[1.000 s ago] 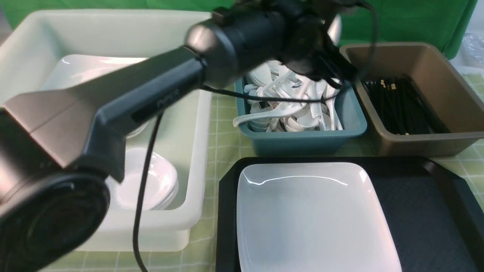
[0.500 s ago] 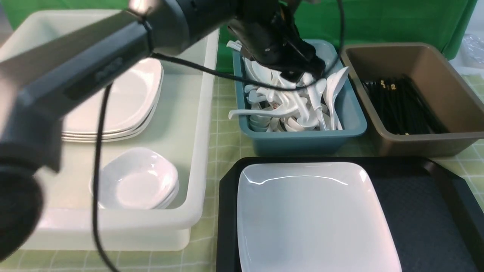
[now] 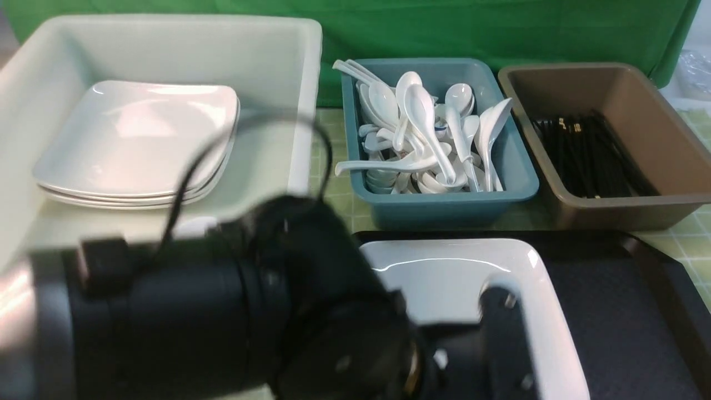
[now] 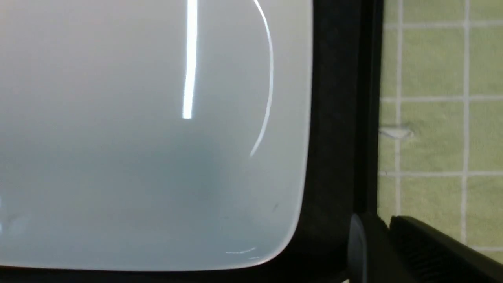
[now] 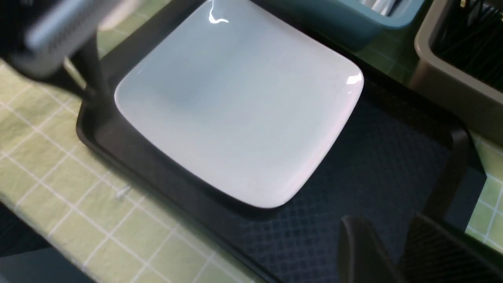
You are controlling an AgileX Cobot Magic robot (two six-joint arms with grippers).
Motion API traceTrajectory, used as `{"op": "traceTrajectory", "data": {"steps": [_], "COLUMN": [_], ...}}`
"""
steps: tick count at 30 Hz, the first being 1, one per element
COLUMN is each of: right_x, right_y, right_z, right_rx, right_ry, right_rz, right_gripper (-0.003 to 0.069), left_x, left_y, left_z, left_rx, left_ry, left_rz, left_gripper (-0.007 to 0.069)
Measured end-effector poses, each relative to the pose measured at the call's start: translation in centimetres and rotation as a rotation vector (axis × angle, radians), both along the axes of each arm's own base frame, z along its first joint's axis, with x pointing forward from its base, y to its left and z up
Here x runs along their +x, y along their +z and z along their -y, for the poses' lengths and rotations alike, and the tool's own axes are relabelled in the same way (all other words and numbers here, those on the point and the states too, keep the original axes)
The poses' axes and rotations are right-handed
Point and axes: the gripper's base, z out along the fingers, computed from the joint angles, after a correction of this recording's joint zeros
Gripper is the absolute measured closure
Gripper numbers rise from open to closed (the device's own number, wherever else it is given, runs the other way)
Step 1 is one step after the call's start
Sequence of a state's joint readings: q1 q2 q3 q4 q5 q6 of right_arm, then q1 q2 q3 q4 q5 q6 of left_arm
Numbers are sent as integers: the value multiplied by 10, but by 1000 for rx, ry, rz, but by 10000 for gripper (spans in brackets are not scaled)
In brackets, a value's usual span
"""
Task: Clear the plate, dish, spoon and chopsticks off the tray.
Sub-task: Use the left arm to grab a plate from the dinner plate, then use the left arm to put the plate into the large storage box on the left
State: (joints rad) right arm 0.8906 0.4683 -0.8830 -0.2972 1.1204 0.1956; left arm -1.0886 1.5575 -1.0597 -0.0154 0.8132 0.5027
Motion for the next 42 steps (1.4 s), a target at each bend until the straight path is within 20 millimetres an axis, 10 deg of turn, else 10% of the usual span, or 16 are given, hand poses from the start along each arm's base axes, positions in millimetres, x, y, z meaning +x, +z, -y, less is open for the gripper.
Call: {"op": "traceTrajectory", "data": {"steps": [12, 29, 34, 42], "right_x": [0, -1, -1, 1], "right_y": [0, 0, 0, 4], "right_z": [-1, -1, -1, -4], "right_rx": [31, 42, 44, 81], "right_ry": [-19, -20, -21, -12], "right_rz": [-17, -27, -29, 17], "right_gripper": [442, 442, 442, 442], "left_x": [37, 50, 33, -20], "left_y": [-66, -86, -67, 36], "left_z": [-8, 4, 2, -20], "left_rx": [100, 142, 139, -110], "left_ry": [-16, -210, -231, -224], "left_rz": [42, 178, 171, 259], "left_gripper": [165, 357, 396, 595]}}
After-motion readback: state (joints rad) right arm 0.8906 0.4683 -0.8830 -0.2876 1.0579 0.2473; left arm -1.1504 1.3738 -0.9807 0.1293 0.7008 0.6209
